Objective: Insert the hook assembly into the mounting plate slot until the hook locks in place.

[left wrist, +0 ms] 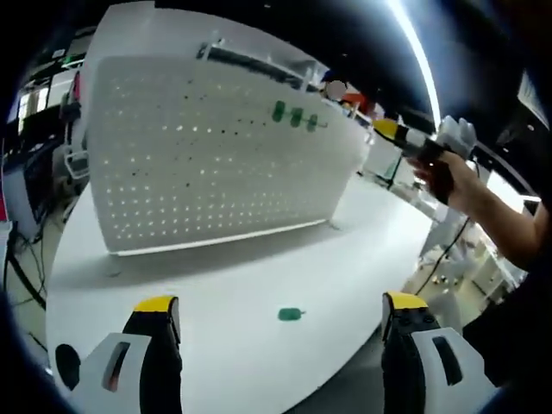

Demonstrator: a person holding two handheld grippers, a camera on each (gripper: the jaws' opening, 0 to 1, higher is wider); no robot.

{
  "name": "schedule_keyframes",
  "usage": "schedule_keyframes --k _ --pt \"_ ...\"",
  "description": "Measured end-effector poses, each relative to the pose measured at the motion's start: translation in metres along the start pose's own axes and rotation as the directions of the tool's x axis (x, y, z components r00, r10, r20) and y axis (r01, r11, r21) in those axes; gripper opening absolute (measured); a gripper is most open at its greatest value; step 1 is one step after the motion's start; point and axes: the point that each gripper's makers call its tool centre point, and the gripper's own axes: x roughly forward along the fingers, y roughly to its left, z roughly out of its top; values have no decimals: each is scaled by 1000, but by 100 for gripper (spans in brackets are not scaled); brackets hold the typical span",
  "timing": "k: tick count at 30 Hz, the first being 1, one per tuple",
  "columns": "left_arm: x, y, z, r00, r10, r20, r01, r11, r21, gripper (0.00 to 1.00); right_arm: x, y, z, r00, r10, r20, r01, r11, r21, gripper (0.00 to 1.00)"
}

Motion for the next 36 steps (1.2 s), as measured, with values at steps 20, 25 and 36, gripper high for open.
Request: schedule_keyframes --k 20,25,36 --pt "-20 -6 -19 999 20 -26 -21 999 -42 96 -51 65 -99 948 173 -266 -183 983 -13 22" --pt "-19 -11 -22 999 5 -36 -7 999 -41 96 -65 72 -125 932 171 -318 -176 984 14 23" --pt "-19 -10 -30 998 1 -59 -2 1000 -21 95 -93 92 -167 898 186 -400 -173 983 68 23"
